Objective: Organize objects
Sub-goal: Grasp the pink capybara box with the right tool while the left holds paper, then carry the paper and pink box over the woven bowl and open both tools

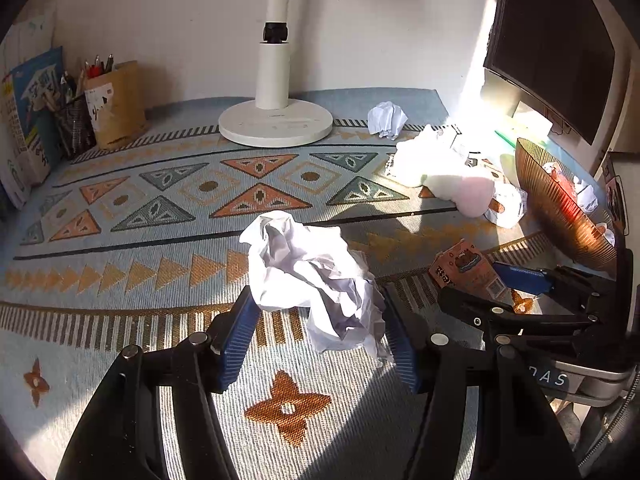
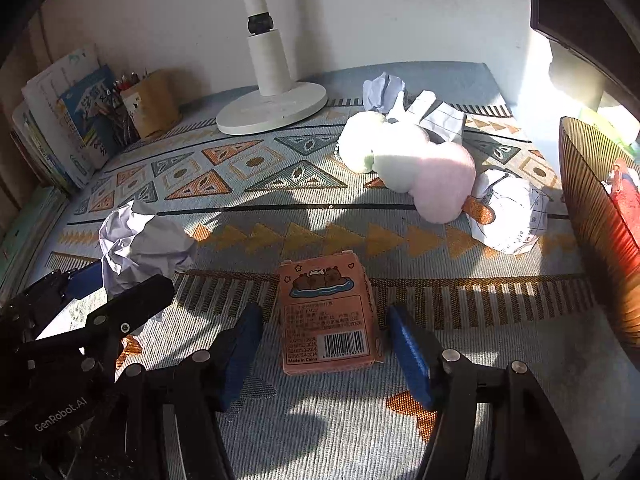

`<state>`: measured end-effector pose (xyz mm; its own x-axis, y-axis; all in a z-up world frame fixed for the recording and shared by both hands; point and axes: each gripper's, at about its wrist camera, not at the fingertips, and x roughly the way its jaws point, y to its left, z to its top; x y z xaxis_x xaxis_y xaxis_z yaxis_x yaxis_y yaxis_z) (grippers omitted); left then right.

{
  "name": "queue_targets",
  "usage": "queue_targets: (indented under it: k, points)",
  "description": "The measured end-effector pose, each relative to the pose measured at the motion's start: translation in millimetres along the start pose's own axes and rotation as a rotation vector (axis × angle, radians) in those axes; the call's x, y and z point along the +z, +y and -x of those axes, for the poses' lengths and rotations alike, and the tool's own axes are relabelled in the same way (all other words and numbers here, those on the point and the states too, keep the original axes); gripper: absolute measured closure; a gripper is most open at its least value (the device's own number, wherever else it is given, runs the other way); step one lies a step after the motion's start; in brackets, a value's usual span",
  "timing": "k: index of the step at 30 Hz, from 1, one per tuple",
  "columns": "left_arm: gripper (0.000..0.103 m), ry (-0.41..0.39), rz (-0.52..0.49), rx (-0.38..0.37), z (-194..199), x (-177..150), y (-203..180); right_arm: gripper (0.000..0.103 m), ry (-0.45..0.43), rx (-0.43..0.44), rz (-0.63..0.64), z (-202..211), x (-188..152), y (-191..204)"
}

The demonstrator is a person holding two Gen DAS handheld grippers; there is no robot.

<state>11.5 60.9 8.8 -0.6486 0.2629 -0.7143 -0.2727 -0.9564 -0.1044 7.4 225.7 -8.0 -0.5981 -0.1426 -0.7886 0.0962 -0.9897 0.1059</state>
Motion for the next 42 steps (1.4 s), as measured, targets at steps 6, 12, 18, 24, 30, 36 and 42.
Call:
queue_targets:
  k: [6, 12, 18, 24, 30, 36, 42]
  points:
    - [0.044, 0.0, 0.001, -0.002, -1, 0, 0, 0.061, -0.007, -0.002, 0.004, 2, 0, 0]
    - [0.044, 0.002, -0.007, 0.005, -1, 0, -1, 0.062, -0.011, -0.006, 0.007, 3, -2, 0]
    - [0.044, -0.013, -0.039, 0.033, 0, -1, -7, 0.062, -0.078, 0.025, -0.016, 17, -3, -5]
    - [0.045, -0.02, -0.104, 0.059, 3, 3, -28, 0.062, -0.182, 0.131, -0.142, 50, -10, -32]
    - [0.045, -0.086, -0.123, -0.095, 24, 47, -75, 0.062, -0.324, 0.091, -0.191, 116, -4, -68]
    - [0.045, -0.188, -0.228, -0.24, 40, 105, -154, 0.062, -0.497, -0.164, -0.356, 188, 7, -129]
    - [0.045, -0.189, -0.258, -0.376, 19, 136, -218, 0.062, -0.499, -0.354, -0.504, 205, 15, -191]
